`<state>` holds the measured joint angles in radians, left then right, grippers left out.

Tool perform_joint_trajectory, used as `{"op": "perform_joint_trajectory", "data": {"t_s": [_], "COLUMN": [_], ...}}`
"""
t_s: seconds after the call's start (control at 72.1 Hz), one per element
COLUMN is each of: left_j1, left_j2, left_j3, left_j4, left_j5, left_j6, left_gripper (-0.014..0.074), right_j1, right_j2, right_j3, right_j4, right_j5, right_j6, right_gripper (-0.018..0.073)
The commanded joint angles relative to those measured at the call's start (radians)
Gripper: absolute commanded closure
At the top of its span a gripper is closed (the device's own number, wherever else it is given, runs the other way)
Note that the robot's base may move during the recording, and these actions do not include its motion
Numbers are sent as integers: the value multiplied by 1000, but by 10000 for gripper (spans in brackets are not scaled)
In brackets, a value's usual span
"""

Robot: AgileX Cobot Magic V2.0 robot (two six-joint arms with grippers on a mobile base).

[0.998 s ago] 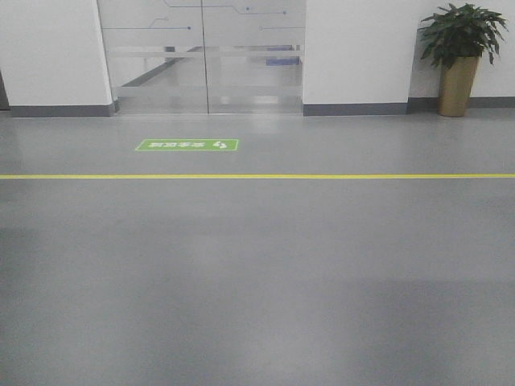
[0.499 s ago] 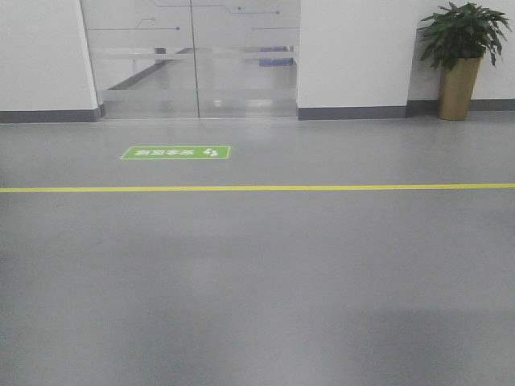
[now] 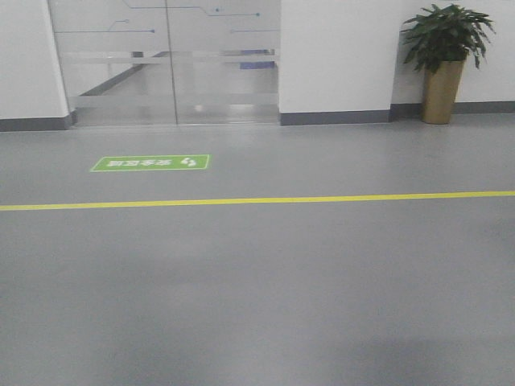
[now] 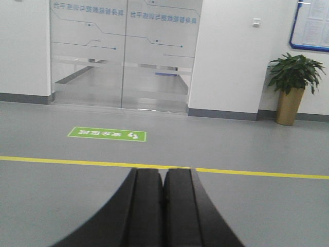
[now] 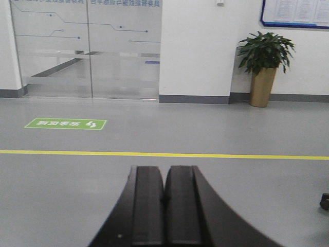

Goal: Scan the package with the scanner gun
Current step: 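Drive forward toward the glass doors and turn toward the table, then turn and approach the red table with the box and scanner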

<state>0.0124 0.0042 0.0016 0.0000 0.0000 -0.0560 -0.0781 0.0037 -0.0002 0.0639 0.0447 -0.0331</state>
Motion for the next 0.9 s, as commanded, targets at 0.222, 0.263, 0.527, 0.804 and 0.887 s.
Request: {"op": "perform_joint_trajectory", "data": {"t_s": [0.222,0.263,0.527,0.804,0.887], "left_j1": [4,4,4,4,4], "left_j2": [-4,-4,-4,-4,-4], "left_j3": [-2,-2,-2,-2,-2], "left_j4": [-6,-6,-6,-6,-6], "left_j5": [-18,-18,-18,-18,-18], "left_j6": [0,0,0,0,0], "left_gripper": [707,707,707,707,707], "right_j1": [-4,-4,-4,-4,-4], "right_j2": [-4,-4,-4,-4,-4], "right_j3": [0,0,0,0,0], "right_j4": [0,0,0,0,0], "right_j5": [-17,-17,-17,-17,-17], "right_j6": [-2,-2,-2,-2,-2], "right_gripper": [728,728,728,728,728]}}
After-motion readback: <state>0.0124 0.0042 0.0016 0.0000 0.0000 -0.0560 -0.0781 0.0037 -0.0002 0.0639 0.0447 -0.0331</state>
